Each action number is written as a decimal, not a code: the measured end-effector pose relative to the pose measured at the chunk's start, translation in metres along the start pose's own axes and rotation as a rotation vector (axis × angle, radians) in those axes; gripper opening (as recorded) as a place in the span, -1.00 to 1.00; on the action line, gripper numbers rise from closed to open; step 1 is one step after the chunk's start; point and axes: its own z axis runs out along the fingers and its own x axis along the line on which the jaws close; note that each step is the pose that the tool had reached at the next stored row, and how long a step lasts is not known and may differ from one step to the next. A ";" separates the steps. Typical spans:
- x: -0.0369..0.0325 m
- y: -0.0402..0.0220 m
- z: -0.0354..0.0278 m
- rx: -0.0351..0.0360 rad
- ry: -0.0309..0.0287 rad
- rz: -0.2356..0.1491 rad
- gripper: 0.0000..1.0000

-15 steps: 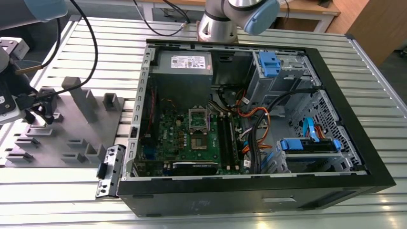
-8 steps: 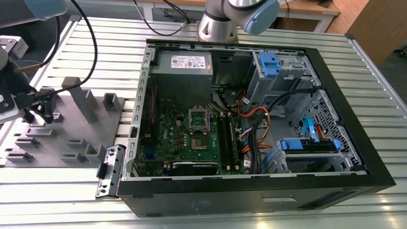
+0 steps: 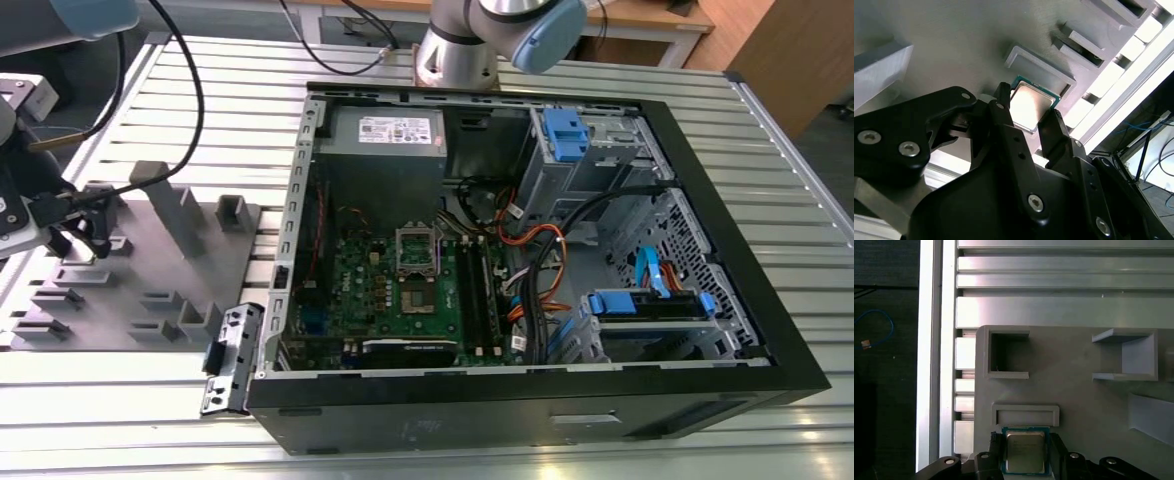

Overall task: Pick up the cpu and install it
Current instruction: 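Pick up the cpu and move it towards the insertion slot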

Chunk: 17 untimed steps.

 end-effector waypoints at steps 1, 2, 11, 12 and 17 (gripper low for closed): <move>0.0000 0.0000 -0.0006 -0.0002 -0.0003 0.000 -0.06; 0.0000 0.0001 -0.0016 -0.0002 -0.0004 0.000 -0.06; 0.0001 0.0005 -0.0128 -0.0004 -0.0005 0.000 -0.06; 0.0001 0.0005 -0.0128 -0.0004 -0.0006 0.000 -0.06; 0.0001 0.0006 -0.0139 -0.0002 -0.0004 0.000 -0.06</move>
